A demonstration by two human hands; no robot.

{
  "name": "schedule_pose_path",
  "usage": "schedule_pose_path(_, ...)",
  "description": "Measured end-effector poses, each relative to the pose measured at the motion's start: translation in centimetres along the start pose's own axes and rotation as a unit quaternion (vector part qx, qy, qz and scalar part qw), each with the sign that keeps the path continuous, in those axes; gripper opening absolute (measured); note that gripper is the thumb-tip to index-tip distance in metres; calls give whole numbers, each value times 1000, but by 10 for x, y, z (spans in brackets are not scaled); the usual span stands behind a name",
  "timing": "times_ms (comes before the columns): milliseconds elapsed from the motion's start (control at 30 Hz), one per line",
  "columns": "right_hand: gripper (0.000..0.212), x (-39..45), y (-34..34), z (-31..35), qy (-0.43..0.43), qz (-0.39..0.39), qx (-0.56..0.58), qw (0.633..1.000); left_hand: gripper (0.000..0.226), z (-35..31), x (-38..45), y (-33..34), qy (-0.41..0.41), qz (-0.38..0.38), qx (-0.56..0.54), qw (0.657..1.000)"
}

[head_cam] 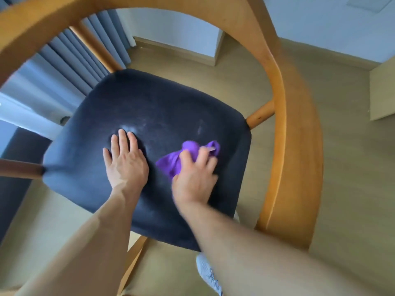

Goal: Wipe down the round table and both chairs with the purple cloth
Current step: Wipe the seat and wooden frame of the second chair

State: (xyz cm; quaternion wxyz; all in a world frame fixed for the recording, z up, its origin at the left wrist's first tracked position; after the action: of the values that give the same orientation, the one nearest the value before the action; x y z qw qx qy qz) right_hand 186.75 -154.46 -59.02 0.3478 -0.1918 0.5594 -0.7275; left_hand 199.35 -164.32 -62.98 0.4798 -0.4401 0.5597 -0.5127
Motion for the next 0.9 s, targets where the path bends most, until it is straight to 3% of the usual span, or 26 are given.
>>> schedule_pose_path(100, 44, -28, 3, 9, -81, 35, 37, 995, 56, 3, -1, 3, 6, -2, -11, 1000)
schedule_pose_path(167, 43, 1, -6, -9, -65, 10, 22, 998, 57, 10, -1, 6, 3, -10, -14, 1000)
schedule_pose_path(233, 52, 46, -22, -42, 48, -22, -17, 998, 57, 10, -1, 8, 4, -9, -14, 1000)
schedule_pose_path(300, 66, 81, -39, -69, 219, 0, -14, 976, 57, 7, -1, 8, 2, -3, -16, 1000)
schedule_pose_path(367, 73, 82, -41, -75, 297, 30, -5, 954, 57, 6, 0, 6, 6, 0, -15, 1000)
schedule_pose_path(533, 65, 1, -16, -33, 209, 64, -14, 976, 58, 11, 3, 3, 10, 18, -18, 1000)
schedule_pose_path(667, 60, -45, -8, -10, 187, 122, -1, 975, 58, 12, 3, 0, 20, 31, -34, 999)
schedule_pose_path(900, 48, 103, -50, -50, 158, -1, -13, 987, 59, 13, 3, 2, 24, 10, -46, 999)
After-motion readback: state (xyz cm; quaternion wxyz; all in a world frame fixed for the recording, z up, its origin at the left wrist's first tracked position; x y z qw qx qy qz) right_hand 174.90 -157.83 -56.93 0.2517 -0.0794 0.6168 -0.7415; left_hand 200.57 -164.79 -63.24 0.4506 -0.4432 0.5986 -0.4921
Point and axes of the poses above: each hand's wrist, its own x-axis towards the middle knuckle, its own y-axis out of the palm, z = x × y, the point moved 2 cm from there along x, towards the middle knuckle, and after that the axes turned 7 degrees about -z, right-handed, at the moved point
